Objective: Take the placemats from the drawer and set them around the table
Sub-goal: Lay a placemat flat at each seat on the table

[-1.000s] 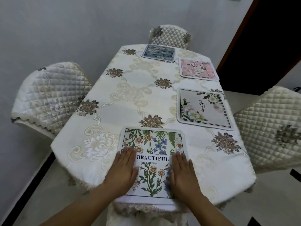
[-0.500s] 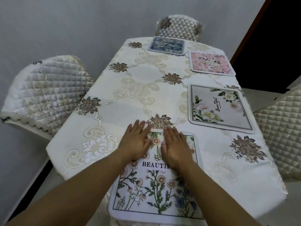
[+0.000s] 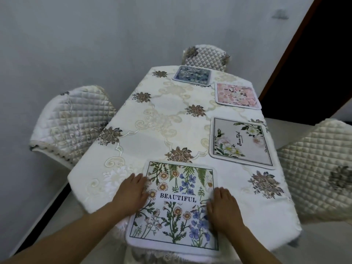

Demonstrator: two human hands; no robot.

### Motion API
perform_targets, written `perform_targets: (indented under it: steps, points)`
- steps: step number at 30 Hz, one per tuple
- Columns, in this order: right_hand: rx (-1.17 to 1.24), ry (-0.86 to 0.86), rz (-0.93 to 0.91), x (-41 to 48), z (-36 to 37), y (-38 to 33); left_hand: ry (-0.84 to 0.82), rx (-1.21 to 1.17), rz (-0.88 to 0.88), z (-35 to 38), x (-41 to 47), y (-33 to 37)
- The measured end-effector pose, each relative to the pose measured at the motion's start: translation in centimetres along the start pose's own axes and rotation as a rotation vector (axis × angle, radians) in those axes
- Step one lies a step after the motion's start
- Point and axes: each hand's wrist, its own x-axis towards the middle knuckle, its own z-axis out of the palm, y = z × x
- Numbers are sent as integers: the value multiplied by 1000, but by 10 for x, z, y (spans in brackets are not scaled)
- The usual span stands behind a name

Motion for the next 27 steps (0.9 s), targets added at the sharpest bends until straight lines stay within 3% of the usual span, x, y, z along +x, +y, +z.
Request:
perform_targets:
  steps: [4,12,21,27]
  points:
    - [4,-12,-85,-61,-19,-34,82,62,27,-16,-78,20]
    - [133,-2,-50,-191,-87,-53,-4,84,10,-79,-193,77]
    - [376,115,127,-364,-129,0,-90,26,78,-129,-306,147]
    - [370,158,223,-425,-139,73,-64,90,185,-142,-307,226]
